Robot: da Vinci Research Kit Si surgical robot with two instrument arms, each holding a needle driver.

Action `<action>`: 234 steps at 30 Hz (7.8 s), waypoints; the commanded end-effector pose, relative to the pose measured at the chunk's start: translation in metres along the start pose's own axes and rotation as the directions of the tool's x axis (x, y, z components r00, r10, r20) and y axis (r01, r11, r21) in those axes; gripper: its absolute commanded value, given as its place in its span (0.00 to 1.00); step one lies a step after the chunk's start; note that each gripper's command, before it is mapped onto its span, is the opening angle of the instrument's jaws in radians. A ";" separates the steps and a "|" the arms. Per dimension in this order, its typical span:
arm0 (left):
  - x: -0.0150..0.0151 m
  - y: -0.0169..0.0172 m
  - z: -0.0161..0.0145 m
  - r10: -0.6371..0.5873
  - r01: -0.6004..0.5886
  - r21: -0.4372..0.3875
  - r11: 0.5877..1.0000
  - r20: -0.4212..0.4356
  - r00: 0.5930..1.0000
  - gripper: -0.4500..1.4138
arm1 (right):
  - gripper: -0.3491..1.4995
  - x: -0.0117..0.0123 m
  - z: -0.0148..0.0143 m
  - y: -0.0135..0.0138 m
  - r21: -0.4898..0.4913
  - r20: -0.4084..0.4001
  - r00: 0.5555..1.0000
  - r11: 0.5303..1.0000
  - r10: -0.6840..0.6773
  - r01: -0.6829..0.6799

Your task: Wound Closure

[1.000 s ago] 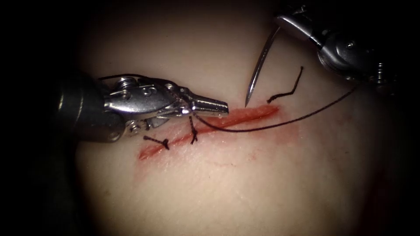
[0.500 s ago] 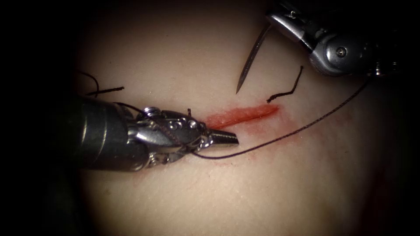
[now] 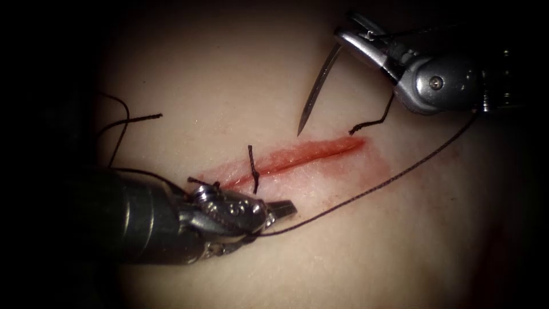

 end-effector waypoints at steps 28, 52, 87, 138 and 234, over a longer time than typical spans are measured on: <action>0.0009 0.0006 0.0025 -0.028 0.041 0.137 0.990 -0.090 0.996 0.00 | 0.00 -0.0020 0.0009 -0.0023 0.069 -0.002 1.000 0.998 0.008 -0.008; -0.0004 -0.0004 0.0034 -0.009 0.011 0.184 0.983 -0.009 1.000 0.00 | 0.00 -0.0035 0.0018 -0.0040 0.164 0.023 0.993 0.981 -0.113 0.108; -0.0001 -0.0004 0.0032 -0.022 0.024 0.186 0.982 -0.009 1.000 0.00 | 0.00 -0.0045 0.0018 -0.0052 0.200 0.012 0.986 0.966 -0.169 0.163; -0.0003 -0.0003 0.0033 -0.033 0.032 0.190 0.981 0.006 0.999 0.00 | 0.00 -0.0037 0.0016 -0.0041 0.208 -0.008 0.979 0.957 -0.203 0.200; -0.0005 -0.0004 0.0032 -0.040 0.036 0.178 0.983 0.016 0.999 0.00 | 0.00 -0.0076 -0.0003 -0.0110 0.323 -0.110 0.863 0.803 -0.493 0.500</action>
